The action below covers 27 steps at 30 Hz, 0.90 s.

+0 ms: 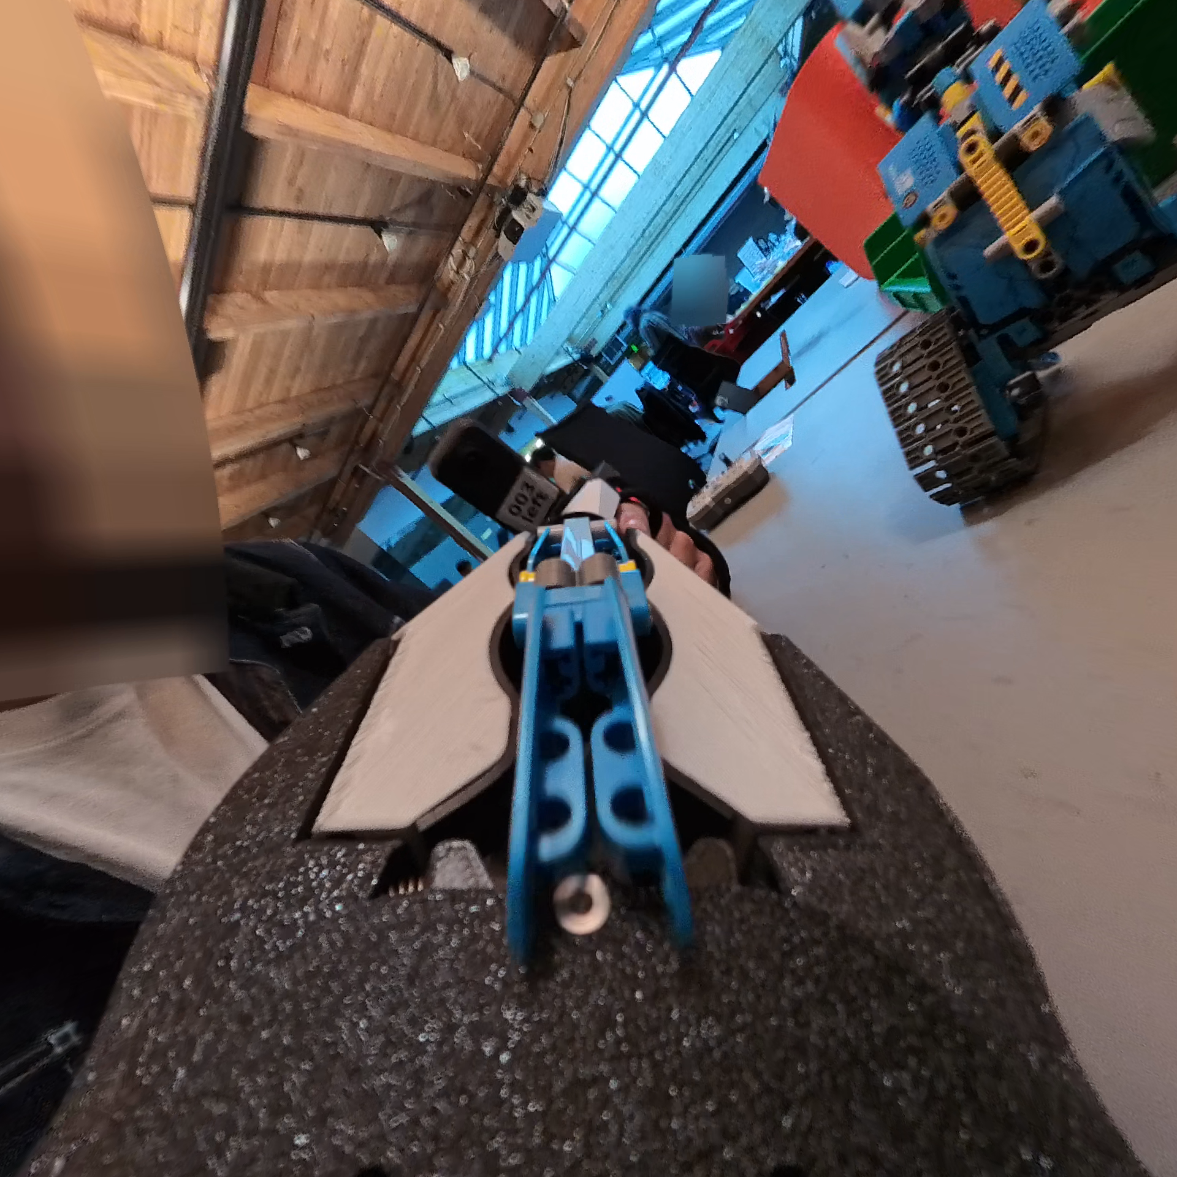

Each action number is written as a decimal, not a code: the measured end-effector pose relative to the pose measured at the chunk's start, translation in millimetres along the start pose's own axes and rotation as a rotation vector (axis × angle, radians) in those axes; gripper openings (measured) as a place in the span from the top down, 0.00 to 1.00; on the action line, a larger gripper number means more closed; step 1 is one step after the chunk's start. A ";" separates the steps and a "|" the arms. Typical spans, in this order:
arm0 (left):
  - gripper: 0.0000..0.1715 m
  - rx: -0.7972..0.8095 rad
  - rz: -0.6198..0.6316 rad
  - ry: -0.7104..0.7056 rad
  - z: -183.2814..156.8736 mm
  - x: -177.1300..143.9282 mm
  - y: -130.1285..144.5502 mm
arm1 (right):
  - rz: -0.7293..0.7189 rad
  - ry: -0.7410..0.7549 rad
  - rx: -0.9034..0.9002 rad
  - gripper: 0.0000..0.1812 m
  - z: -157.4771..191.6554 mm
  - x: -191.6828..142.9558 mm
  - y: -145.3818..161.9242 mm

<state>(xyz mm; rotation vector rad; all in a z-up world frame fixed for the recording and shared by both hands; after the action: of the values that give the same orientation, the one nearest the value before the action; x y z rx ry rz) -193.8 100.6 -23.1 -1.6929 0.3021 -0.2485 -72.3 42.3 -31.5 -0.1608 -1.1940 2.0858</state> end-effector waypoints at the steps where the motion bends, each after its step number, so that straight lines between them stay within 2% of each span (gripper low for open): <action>1: 0.96 0.022 0.007 -0.006 -0.6 0.9 0.7 | 0.042 -0.008 -0.016 0.82 2.7 6.0 5.9; 2: 0.97 0.065 0.011 -0.019 -1.9 1.8 1.8 | 0.097 -0.016 -0.019 0.75 4.5 13.2 13.6; 3: 0.97 0.110 0.012 -0.031 -3.8 2.4 3.1 | 0.140 -0.020 -0.022 0.73 4.7 19.3 19.9; 5: 0.97 0.158 0.016 -0.041 -6.8 3.4 5.1 | 0.140 -0.042 0.004 0.81 4.4 24.4 23.7; 9: 0.97 0.210 0.011 -0.063 -6.5 4.0 5.5 | 0.079 -0.064 0.056 0.82 2.5 19.9 17.6; 12: 0.97 0.241 0.006 -0.074 -6.9 4.2 5.5 | 0.078 -0.046 0.009 0.85 3.7 20.0 16.4; 27: 0.98 0.274 0.041 -0.081 -3.2 3.4 9.7 | 0.088 -0.009 0.011 0.85 -0.2 17.0 17.4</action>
<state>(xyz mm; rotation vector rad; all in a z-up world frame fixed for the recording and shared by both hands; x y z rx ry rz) -192.2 95.3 -32.2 -1.4208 0.2313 -0.1816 -93.8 47.8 -41.5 -0.2030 -1.2000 2.1709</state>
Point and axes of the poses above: each gripper's, where its closed fingertips meet, x out along the fingers, y out of its underside, z = x × y across the jaws, the point moved 6 cm from there along -x, back along the fingers, and after that the axes turned 13 degrees about -x, right-handed, at the moved point
